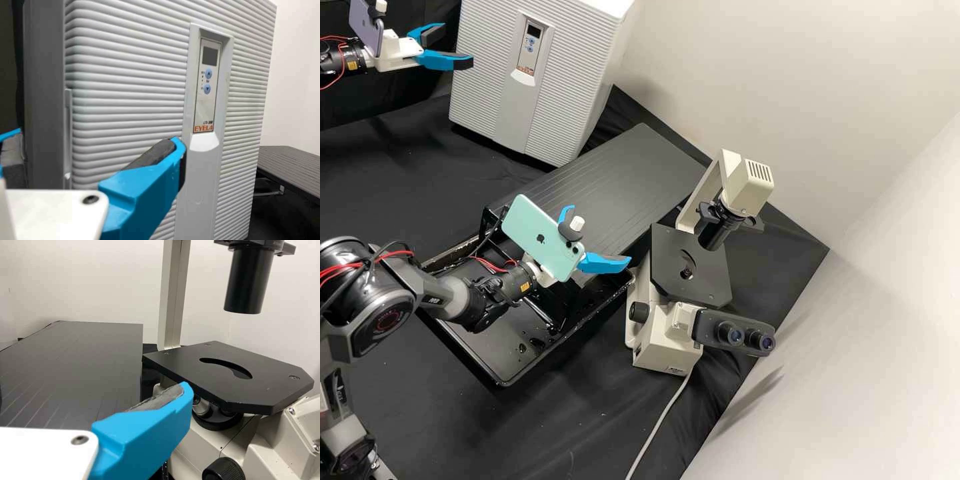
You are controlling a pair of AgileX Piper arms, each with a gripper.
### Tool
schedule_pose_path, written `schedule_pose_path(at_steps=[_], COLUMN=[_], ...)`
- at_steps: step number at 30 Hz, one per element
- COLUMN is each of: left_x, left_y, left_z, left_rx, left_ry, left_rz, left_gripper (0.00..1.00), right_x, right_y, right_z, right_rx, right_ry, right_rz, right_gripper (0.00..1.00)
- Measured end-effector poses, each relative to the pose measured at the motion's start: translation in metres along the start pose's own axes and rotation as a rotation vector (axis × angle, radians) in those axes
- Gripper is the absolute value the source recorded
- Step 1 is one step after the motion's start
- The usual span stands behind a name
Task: Open the incubator door
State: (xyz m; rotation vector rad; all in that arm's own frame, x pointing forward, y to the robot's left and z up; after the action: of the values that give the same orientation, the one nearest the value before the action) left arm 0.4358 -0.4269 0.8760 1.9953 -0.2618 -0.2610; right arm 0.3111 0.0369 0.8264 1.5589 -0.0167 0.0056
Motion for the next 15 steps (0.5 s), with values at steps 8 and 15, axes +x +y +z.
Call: schedule_pose_path(at_steps=[8,15], left_x=[0.0072,0.0084], left_y=[-0.0006,-0.0036], left_z=[0.0069,0.0101], left_rx=[0.005,-0.006], left_ry=[-0.013,-0.03], left_rz=[-0.007,-0.021], left_gripper=[1.0,1.0], right_x=[0.0,0.0], right_y=[0.0,0.0], right_z=[0.0,0.0], right_rx=[0.0,0.0], right_ry=[0.0,0.0], right_rz=[0.0,0.0], right_gripper=[1.0,1.0])
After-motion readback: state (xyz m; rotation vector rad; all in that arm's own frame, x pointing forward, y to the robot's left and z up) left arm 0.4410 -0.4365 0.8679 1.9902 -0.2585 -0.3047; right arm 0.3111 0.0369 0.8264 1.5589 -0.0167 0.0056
